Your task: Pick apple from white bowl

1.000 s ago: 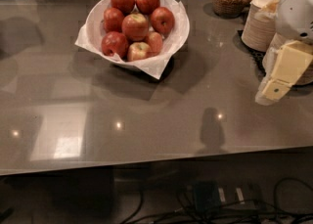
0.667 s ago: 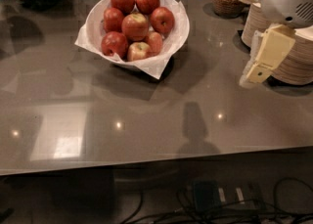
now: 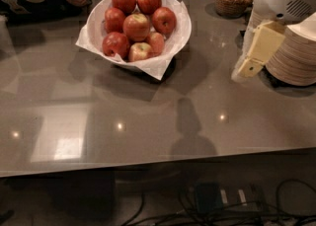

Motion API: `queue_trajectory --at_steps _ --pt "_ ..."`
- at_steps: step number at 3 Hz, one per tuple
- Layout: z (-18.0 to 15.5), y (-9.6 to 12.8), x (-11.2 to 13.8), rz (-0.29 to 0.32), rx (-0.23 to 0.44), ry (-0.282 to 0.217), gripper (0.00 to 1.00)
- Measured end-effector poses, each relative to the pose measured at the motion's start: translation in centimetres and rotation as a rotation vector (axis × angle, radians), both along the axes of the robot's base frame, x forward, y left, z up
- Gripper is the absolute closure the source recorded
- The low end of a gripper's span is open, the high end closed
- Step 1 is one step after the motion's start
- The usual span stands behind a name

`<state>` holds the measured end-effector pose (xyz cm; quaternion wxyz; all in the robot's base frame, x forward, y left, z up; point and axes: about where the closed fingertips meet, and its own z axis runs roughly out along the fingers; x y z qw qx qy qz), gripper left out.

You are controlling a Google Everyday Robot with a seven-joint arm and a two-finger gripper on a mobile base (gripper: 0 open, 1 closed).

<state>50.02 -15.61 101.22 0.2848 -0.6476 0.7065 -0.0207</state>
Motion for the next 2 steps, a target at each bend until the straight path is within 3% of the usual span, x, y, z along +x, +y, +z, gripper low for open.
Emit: queue_trajectory --at_steps 2 --pt "0.9 5.2 5.6 0.150 0.076 -0.094 0.00"
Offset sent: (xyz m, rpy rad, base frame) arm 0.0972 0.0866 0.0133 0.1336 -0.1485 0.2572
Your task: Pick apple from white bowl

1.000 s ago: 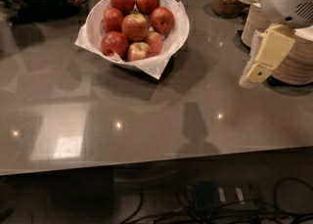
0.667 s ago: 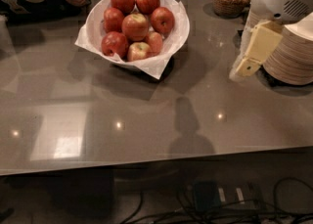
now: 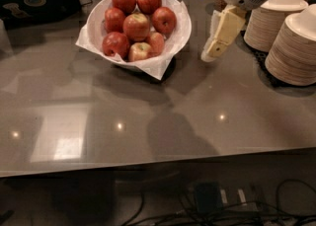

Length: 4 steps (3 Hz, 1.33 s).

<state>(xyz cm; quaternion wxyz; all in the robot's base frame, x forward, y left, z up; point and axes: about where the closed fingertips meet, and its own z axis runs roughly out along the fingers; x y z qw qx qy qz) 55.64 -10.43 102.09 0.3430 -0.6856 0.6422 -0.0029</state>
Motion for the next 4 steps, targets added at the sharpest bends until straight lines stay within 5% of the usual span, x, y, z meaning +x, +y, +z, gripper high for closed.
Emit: queue_trajectory --at_steps 2,4 --pt "-1.0 5.2 5.8 0.131 0.067 0.013 0.00" --pt "-2.9 9.2 10.1 0.191 0.089 0.049 0.00"
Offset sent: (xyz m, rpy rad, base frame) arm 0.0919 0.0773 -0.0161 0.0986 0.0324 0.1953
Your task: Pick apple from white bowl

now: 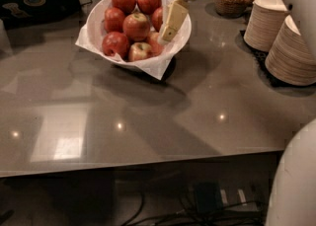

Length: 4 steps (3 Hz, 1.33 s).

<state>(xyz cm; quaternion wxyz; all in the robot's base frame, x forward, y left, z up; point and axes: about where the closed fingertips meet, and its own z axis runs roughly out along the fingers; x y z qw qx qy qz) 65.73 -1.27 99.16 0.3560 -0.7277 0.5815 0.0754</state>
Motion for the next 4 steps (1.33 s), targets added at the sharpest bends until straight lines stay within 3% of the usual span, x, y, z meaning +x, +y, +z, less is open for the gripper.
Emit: queue_trajectory --at_steps 3,4 --pt "-2.4 3.1 3.4 0.002 0.013 0.016 0.23" --pt "-3.4 3.8 3.9 0.002 0.005 0.032 0.13"
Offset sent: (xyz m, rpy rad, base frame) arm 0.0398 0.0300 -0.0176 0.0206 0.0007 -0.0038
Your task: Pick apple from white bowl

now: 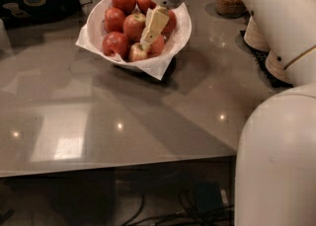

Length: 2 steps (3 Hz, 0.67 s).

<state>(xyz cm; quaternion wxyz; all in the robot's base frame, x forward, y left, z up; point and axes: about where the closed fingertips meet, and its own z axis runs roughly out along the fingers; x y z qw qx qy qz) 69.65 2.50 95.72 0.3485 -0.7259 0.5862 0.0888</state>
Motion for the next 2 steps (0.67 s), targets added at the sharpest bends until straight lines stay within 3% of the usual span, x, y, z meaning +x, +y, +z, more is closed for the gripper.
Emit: queue_trajectory --at_steps 2 --pt "-1.88 1.39 0.80 0.002 -0.018 0.030 0.17"
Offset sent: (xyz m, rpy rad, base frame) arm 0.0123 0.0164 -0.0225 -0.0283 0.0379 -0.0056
